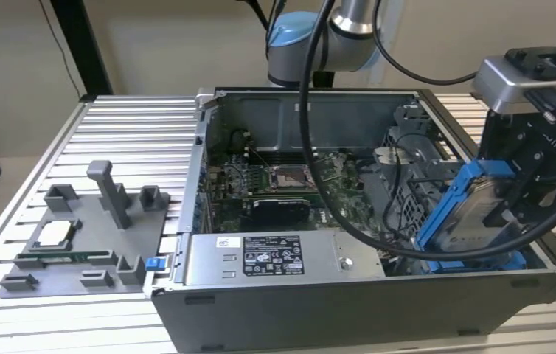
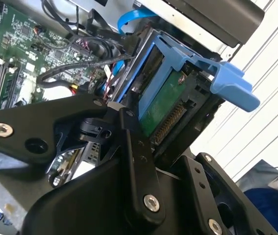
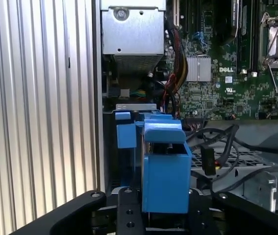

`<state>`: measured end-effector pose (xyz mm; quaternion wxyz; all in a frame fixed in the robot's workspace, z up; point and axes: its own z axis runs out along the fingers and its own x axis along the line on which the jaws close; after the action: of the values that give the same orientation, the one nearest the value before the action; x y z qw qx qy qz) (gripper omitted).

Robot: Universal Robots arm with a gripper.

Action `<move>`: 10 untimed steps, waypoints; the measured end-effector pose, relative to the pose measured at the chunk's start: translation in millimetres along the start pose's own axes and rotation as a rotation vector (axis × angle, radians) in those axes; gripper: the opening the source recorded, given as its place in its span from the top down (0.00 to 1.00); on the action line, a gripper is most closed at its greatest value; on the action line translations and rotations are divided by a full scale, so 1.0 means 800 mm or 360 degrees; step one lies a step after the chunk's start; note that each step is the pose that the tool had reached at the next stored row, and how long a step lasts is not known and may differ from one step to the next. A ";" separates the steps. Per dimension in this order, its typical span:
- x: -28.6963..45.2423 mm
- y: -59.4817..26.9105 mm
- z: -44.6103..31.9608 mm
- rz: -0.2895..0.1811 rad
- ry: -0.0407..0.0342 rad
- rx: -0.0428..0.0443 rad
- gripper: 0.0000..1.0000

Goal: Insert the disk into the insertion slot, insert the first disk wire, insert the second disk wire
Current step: 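Insert the disk into the insertion slot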

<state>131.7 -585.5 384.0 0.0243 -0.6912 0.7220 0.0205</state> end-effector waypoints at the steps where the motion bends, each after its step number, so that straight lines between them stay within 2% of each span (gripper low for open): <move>1: 0.0001 0.000 0.0021 0.0000 0.0000 0.0000 1.00; 10: 0.0002 0.000 0.0034 0.0000 0.0001 0.0000 1.00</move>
<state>131.7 -585.5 381.3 0.0242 -0.6912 0.7220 0.0204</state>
